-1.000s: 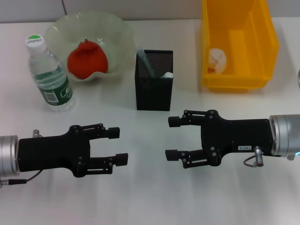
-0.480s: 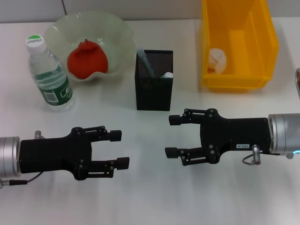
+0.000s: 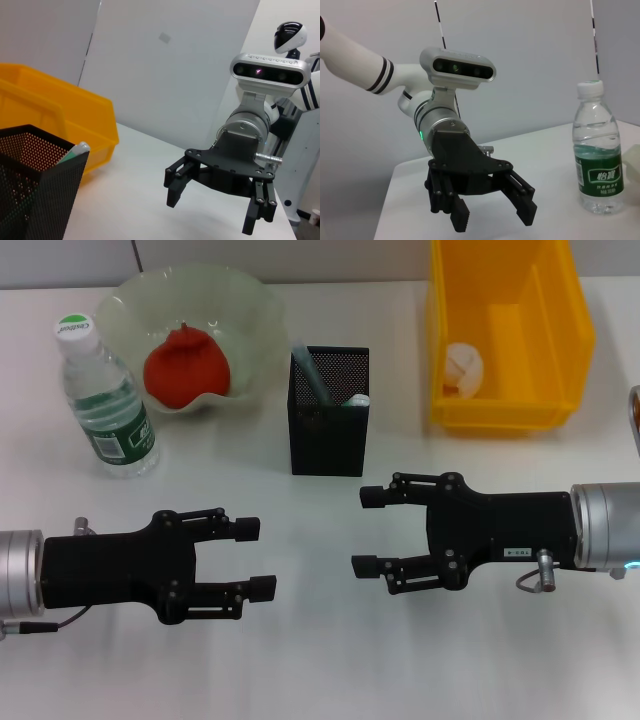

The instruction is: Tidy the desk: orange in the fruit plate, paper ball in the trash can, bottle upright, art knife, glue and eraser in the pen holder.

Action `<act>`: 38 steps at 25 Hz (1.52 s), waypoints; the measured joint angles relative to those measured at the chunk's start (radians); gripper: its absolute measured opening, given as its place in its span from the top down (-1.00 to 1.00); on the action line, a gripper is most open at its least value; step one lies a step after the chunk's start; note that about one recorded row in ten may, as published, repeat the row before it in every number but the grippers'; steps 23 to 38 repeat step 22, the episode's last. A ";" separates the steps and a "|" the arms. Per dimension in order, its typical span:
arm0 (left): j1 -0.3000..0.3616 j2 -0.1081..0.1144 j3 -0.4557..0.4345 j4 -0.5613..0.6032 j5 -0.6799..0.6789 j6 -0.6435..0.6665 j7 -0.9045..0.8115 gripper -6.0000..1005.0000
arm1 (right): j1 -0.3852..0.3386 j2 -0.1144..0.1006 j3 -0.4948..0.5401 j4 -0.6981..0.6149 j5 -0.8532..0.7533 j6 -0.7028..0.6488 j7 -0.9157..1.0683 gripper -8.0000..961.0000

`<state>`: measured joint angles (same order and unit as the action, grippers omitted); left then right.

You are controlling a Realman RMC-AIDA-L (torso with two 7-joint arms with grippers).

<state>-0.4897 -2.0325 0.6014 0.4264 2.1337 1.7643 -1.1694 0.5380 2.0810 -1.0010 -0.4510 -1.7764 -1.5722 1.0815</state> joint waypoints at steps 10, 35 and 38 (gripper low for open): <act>0.001 0.000 0.005 0.000 0.000 -0.004 0.001 -0.55 | 0.001 0.001 -0.001 0.000 0.000 0.000 -0.003 -0.69; 0.000 0.000 0.015 0.000 0.000 -0.010 0.001 -0.55 | 0.003 0.001 -0.001 0.000 0.002 0.003 -0.001 -0.69; 0.000 0.000 0.015 0.000 0.000 -0.010 0.001 -0.55 | 0.003 0.001 -0.001 0.000 0.002 0.003 -0.001 -0.69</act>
